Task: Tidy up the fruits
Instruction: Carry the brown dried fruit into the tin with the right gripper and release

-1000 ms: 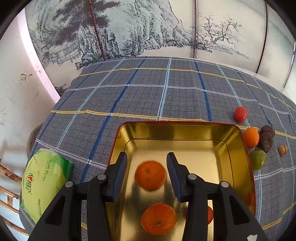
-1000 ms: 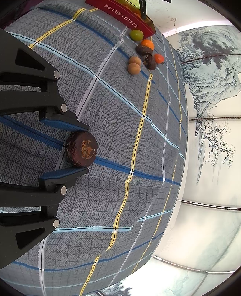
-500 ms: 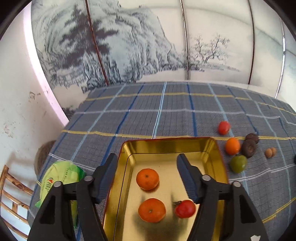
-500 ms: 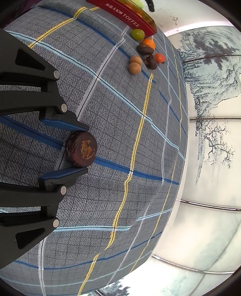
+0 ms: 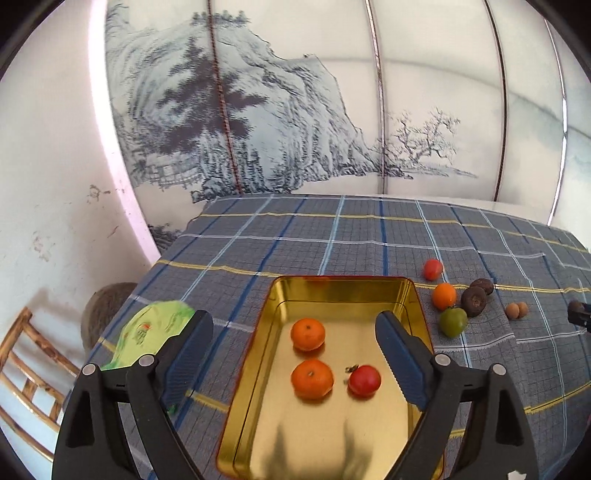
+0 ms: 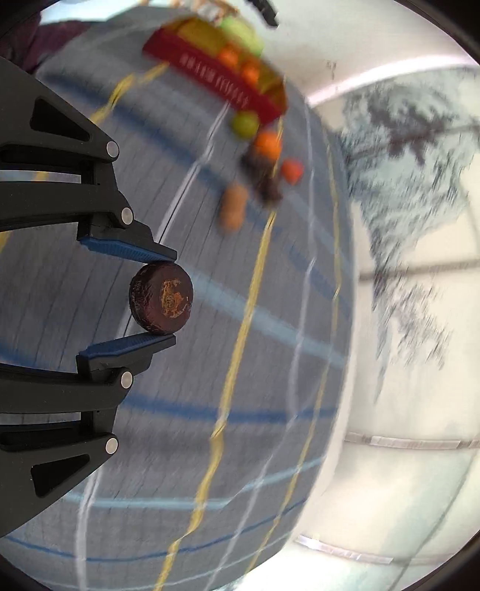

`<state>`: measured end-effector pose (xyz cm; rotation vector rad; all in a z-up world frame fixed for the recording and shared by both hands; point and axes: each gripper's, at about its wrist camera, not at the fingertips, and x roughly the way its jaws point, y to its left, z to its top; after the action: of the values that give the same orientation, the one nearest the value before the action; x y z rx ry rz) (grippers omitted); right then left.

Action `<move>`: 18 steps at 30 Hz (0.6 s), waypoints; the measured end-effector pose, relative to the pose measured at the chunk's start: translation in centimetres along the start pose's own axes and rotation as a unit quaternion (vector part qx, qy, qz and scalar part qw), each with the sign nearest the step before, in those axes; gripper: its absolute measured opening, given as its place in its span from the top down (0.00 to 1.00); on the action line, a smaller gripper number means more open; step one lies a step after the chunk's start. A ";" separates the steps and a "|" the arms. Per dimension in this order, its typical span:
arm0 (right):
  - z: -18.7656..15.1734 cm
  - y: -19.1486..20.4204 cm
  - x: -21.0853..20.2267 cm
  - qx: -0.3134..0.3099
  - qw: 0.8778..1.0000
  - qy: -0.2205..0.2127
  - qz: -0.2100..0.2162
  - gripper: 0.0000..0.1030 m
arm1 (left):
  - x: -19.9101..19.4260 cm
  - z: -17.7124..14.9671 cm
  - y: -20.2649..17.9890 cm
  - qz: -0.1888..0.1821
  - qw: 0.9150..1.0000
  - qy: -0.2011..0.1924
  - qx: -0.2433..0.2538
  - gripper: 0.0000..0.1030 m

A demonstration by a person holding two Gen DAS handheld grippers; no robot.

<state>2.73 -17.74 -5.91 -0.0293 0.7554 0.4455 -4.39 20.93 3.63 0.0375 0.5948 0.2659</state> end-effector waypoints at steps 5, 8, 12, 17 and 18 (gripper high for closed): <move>3.8 6.8 -0.3 -0.050 0.996 -0.021 0.076 0.62 | -1.5 -1.3 0.8 0.004 1.000 -0.003 -0.008 0.15; 5.7 11.3 0.4 -0.076 0.989 -0.027 0.123 0.62 | -2.6 -1.9 1.5 -0.004 1.000 -0.006 -0.023 0.15; 7.8 16.4 2.0 -0.111 0.978 -0.027 0.174 0.62 | -3.7 -2.5 1.8 -0.008 0.999 -0.009 -0.037 0.12; 9.3 22.0 6.0 -0.141 0.967 0.000 0.210 0.62 | -4.4 -3.0 2.0 -0.015 0.999 -0.008 -0.042 0.10; 9.4 23.0 7.0 -0.148 0.966 0.009 0.210 0.62 | -4.5 -3.1 2.0 -0.016 0.999 -0.008 -0.042 0.10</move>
<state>4.16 7.49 -0.61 -0.1550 0.7068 0.9628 -10.13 21.63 3.77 -0.0503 0.5684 0.2597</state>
